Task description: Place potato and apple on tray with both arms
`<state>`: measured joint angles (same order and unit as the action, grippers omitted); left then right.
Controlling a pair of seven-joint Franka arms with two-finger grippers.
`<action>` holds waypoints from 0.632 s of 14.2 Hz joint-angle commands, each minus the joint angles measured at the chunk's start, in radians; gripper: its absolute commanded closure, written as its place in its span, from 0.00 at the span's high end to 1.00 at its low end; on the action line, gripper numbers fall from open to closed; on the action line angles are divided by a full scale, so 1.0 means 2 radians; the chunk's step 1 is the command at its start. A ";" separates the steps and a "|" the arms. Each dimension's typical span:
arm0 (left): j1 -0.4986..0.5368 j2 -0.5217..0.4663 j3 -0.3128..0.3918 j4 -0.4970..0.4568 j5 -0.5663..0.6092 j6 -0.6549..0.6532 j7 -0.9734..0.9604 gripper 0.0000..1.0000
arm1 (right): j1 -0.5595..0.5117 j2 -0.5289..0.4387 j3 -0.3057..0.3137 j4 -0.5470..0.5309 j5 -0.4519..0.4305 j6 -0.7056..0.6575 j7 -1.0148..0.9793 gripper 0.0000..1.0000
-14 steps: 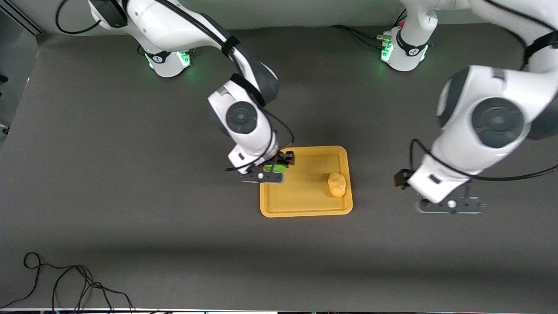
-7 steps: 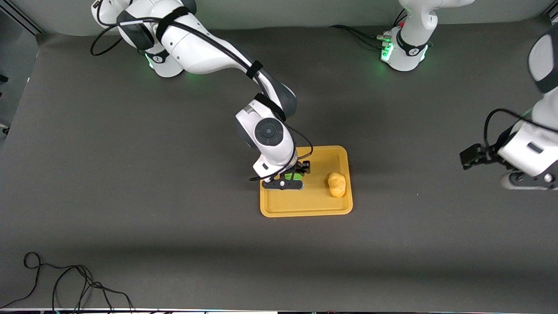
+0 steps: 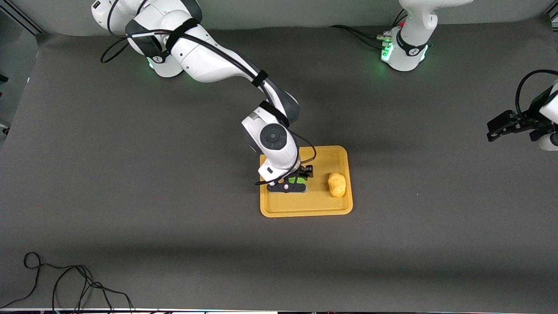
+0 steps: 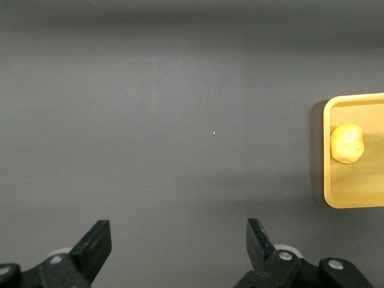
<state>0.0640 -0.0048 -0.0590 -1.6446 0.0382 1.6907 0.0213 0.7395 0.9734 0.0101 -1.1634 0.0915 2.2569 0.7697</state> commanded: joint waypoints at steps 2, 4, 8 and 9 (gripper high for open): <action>-0.003 -0.018 0.003 -0.029 -0.006 0.010 0.009 1.00 | 0.007 0.016 -0.004 0.017 -0.014 0.017 0.031 0.44; -0.003 -0.015 0.003 -0.028 -0.006 0.012 0.008 1.00 | 0.008 0.020 -0.004 0.017 -0.014 0.017 0.030 0.44; -0.005 -0.016 0.002 -0.028 -0.006 0.007 0.010 1.00 | 0.008 0.029 -0.004 0.017 -0.015 0.027 0.032 0.48; -0.005 -0.016 0.002 -0.028 -0.006 0.006 0.010 1.00 | 0.008 0.029 -0.004 0.017 -0.015 0.027 0.032 0.56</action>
<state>0.0602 -0.0182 -0.0597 -1.6812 0.0363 1.6998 0.0229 0.7445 1.0073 0.0099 -1.1623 0.0830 2.3029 0.7927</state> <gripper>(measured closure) 0.000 0.220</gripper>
